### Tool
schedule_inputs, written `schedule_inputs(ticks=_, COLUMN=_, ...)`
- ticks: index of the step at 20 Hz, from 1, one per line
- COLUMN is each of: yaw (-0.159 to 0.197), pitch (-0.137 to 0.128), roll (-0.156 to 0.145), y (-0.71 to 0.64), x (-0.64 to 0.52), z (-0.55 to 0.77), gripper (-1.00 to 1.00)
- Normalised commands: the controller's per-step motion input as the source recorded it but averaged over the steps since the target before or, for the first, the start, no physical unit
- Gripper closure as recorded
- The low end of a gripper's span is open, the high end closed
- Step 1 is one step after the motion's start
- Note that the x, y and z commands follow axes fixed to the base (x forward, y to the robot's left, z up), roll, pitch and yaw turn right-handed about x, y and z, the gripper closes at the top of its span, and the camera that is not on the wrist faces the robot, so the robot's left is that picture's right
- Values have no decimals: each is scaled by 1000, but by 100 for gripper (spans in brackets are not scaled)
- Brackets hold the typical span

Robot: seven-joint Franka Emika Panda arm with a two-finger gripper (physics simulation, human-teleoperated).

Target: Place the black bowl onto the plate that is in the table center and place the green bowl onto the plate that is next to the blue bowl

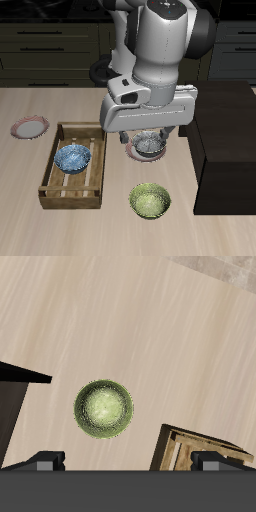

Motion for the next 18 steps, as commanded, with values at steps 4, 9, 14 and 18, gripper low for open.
schedule_inputs(ticks=4, yaw=15, pitch=15, roll=-20, y=-66, x=144, z=-156, gripper=-100)
schedule_inputs(ticks=9, yaw=38, pitch=7, roll=-39, y=-175, x=115, z=-138, gripper=-100)
schedule_inputs(ticks=14, yaw=31, pitch=25, roll=-9, y=-57, x=80, z=-130, gripper=-100)
schedule_inputs(ticks=18, yaw=60, pitch=41, roll=-10, y=3, x=124, z=-284, gripper=-100)
